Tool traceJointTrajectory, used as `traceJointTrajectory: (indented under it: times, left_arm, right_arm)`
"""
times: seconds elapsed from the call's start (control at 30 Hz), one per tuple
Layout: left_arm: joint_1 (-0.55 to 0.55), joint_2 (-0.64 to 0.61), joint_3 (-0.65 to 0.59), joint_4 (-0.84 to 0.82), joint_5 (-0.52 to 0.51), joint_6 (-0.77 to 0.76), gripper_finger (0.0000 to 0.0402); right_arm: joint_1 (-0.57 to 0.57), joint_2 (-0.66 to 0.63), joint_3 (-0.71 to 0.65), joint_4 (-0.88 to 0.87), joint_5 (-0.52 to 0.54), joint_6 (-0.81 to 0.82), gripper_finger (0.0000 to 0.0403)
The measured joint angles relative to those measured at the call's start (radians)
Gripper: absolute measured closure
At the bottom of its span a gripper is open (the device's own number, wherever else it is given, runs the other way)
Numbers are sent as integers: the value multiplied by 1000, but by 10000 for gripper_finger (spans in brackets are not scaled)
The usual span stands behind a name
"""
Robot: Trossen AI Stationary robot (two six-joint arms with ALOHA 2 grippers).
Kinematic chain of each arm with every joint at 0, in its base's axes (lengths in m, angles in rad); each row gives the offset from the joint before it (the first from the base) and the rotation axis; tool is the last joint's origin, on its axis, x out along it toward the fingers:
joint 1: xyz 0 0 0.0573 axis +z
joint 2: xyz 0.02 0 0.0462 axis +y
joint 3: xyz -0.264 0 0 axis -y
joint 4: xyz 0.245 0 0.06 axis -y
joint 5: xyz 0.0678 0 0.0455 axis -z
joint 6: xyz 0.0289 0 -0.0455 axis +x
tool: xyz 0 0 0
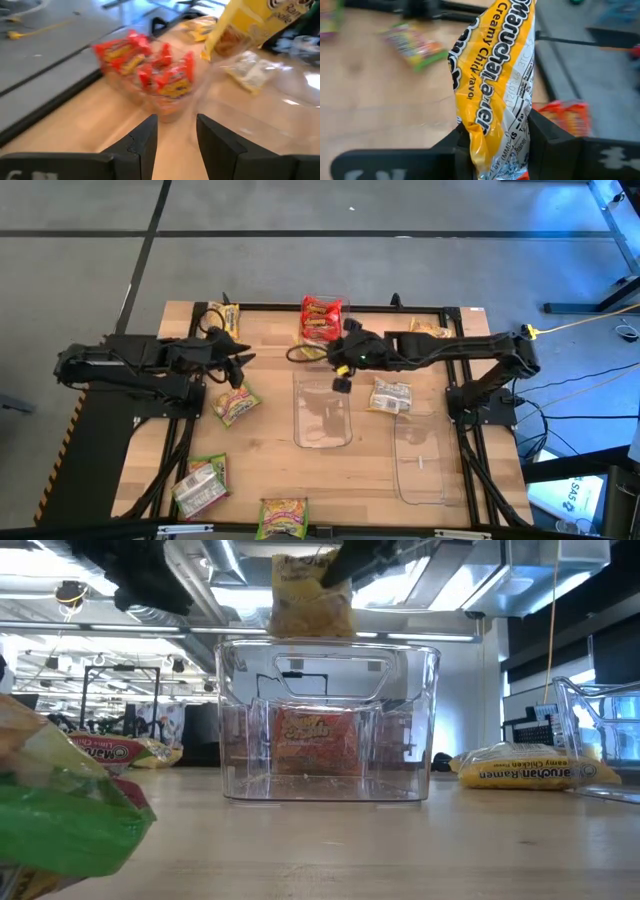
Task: Sort Maruchan noodles
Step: Put the yellow noodle pack into the middle transparent bin
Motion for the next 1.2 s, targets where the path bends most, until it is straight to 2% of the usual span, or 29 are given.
traceJointTrajectory:
  times: [0.17,0.33,0.5,0.83,1.07,1.2]
  left_arm:
    - [0,13,-71,112,105,0,272]
    - [-6,13,-139,203,141,-33,273]
    - [-28,13,-189,276,138,-52,274]
    - [-43,13,-267,428,122,-53,274]
    - [-43,13,-322,494,59,-53,274]
    - [-43,13,-353,565,58,-53,274]
  right_arm:
    - [-1,-4,0,-57,-225,-18,321]
    - [-10,-7,-93,17,-302,-40,321]
    - [-61,-10,-234,189,-406,-40,321]
    - [-149,8,-419,406,-488,-67,321]
    - [-170,7,-533,523,-492,-86,321]
    - [-169,40,-556,590,-495,-92,317]
